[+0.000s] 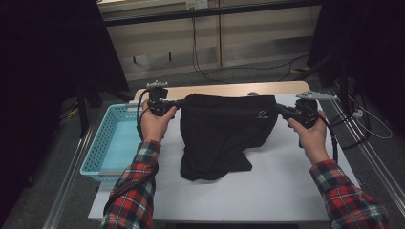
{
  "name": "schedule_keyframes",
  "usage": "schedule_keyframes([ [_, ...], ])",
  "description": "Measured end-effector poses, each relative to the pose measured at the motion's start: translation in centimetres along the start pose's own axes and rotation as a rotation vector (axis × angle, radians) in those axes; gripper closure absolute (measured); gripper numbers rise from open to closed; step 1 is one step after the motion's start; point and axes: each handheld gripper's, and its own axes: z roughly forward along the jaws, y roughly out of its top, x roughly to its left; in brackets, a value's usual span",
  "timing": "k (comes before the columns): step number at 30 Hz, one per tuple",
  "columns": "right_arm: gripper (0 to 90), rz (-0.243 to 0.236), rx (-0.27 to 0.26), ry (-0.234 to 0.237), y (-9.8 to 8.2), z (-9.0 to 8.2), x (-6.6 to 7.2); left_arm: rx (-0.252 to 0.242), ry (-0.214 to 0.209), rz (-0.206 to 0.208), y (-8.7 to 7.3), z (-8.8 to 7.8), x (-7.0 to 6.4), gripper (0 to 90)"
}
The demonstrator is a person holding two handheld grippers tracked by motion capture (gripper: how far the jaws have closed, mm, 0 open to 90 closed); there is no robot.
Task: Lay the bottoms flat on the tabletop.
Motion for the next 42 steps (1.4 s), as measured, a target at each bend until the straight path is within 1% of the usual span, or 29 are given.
schedule_keyframes([
  [3,85.8,-0.001,0.005,0.000,-0.2,0.4,-0.1,0.002,0.002,-0.005,-0.1,0.2,0.4,88.4],
  [7,85.8,0.005,-0.005,-0.011,0.0,0.7,-0.3,0.001,0.003,-0.008,0.3,0.5,0.8,88.4],
  [9,85.8,0.015,-0.011,-0.014,0.1,1.0,-0.5,0.001,0.004,-0.004,0.7,0.6,0.9,88.4],
  [12,85.9,0.030,0.003,-0.021,0.3,1.7,-0.9,-0.004,0.001,-0.004,1.4,1.0,1.3,88.4],
  [14,86.1,0.027,0.020,-0.029,0.8,2.3,-1.2,0.005,0.015,0.005,2.1,1.4,1.6,88.5],
  [15,86.2,0.027,0.022,-0.035,1.3,2.8,-1.3,0.001,0.024,0.010,2.7,1.6,1.9,88.5],
  [16,86.2,0.026,0.021,-0.045,2.0,3.2,-1.4,-0.022,0.038,0.008,3.3,1.7,2.1,88.6],
  [17,86.2,0.025,0.013,-0.066,2.9,3.7,-1.4,-0.047,0.055,0.011,4.0,1.8,2.3,88.6],
  [18,86.3,0.026,-0.005,-0.085,4.0,4.1,-1.4,-0.075,0.069,0.015,4.6,1.8,2.5,88.6],
  [19,86.1,0.031,-0.032,-0.098,4.8,4.5,-1.4,-0.117,0.094,0.024,5.3,1.9,2.7,88.4],
  [20,84.9,0.056,-0.073,-0.115,6.1,4.9,-1.5,-0.138,0.106,0.025,5.7,2.1,2.9,87.1],
  [21,78.8,0.072,-0.099,-0.133,6.7,5.4,-1.5,-0.151,0.132,0.021,5.8,2.4,2.9,79.0],
  [22,63.3,0.057,-0.113,-0.165,7.1,5.9,-1.4,-0.150,0.150,0.012,5.7,2.8,3.0,60.6],
  [23,55.7,0.052,-0.097,-0.180,7.1,6.3,-1.3,-0.128,0.144,-0.002,5.3,3.1,2.9,43.3],
  [24,54.8,0.048,-0.067,-0.185,6.8,6.5,-1.1,-0.114,0.130,0.002,4.7,3.3,2.7,39.0],
  [25,49.4,0.045,-0.034,-0.170,6.3,6.7,-0.9,-0.106,0.123,0.013,4.3,3.5,2.5,37.1],
  [26,43.2,0.047,-0.014,-0.154,5.8,6.7,-0.7,-0.082,0.109,0.019,3.4,3.7,2.2,32.4],
  [27,40.0,0.044,0.023,-0.136,4.8,6.6,-0.5,-0.062,0.098,0.022,2.7,3.8,1.9,27.9],
  [28,38.6,0.032,0.046,-0.133,4.0,6.4,-0.3,-0.049,0.090,0.028,2.0,3.9,1.7,25.3],
  [29,36.4,0.032,0.053,-0.117,3.1,6.1,0.0,-0.040,0.085,0.034,1.3,3.9,1.4,24.2],
  [30,33.1,0.042,0.064,-0.091,2.2,5.8,0.2,-0.029,0.074,0.026,0.5,3.8,1.2,23.1],
  [31,30.9,0.040,0.087,-0.070,1.3,5.4,0.4,-0.014,0.060,0.011,-0.2,3.8,0.9,21.8],
  [32,28.0,0.029,0.110,-0.064,0.4,4.9,0.7,0.001,0.042,0.007,-0.9,3.8,0.7,20.3],
  [34,26.7,0.020,0.128,-0.044,-1.5,3.8,1.3,0.017,0.037,0.019,-2.3,3.6,0.2,19.5],
  [36,25.3,-0.001,0.143,-0.032,-3.1,2.7,1.9,0.025,0.024,0.015,-3.6,3.3,-0.3,18.6],
  [37,24.4,-0.008,0.148,-0.028,-3.8,2.1,2.2,0.031,0.021,0.026,-4.1,3.1,-0.6,18.0],
  [38,24.1,-0.012,0.153,-0.021,-4.4,1.5,2.5,0.036,0.018,0.033,-4.7,3.0,-0.8,17.9],
  [40,24.1,-0.017,0.150,-0.016,-5.5,0.5,2.9,0.034,0.008,0.031,-5.6,2.6,-1.3,17.1],
  [42,23.0,-0.024,0.168,-0.015,-6.1,-0.2,3.3,0.032,0.012,0.039,-6.2,2.2,-1.6,16.7],
])
